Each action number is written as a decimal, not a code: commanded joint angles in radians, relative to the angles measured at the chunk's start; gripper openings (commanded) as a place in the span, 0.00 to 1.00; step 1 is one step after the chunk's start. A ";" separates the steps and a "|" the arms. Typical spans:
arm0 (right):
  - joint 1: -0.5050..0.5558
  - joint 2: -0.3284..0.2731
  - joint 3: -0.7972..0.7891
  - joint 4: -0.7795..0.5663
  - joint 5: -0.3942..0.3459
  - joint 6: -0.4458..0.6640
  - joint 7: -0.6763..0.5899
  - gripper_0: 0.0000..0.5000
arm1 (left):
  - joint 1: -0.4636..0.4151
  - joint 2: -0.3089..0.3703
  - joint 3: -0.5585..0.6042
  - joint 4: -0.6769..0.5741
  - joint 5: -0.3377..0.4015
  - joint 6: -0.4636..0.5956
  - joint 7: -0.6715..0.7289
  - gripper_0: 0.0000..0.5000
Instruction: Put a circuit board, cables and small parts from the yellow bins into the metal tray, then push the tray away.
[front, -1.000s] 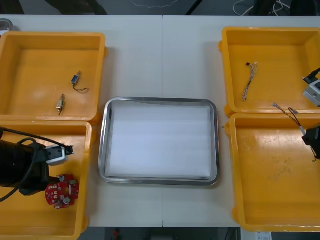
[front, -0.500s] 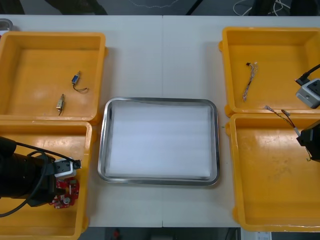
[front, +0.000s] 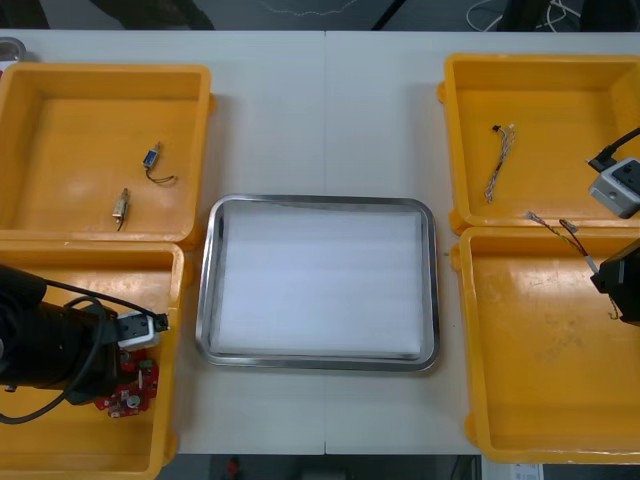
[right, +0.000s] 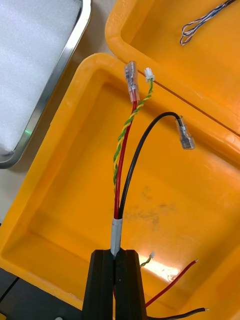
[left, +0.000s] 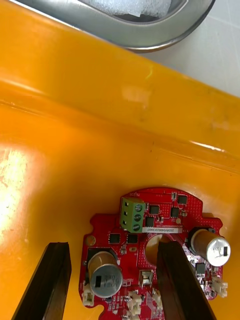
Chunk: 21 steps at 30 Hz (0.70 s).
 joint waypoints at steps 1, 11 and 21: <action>-0.023 -0.035 0.013 -0.028 0.004 0.004 0.057 0.00 | -0.020 -0.015 -0.010 -0.002 -0.006 -0.011 0.081 0.69; -0.023 -0.035 0.033 -0.028 0.042 0.004 0.060 0.00 | -0.019 -0.002 -0.007 -0.005 0.003 -0.011 0.087 0.00; -0.023 -0.035 0.036 -0.028 0.052 0.004 0.060 0.00 | -0.017 0.037 0.090 -0.052 0.037 0.073 0.109 0.00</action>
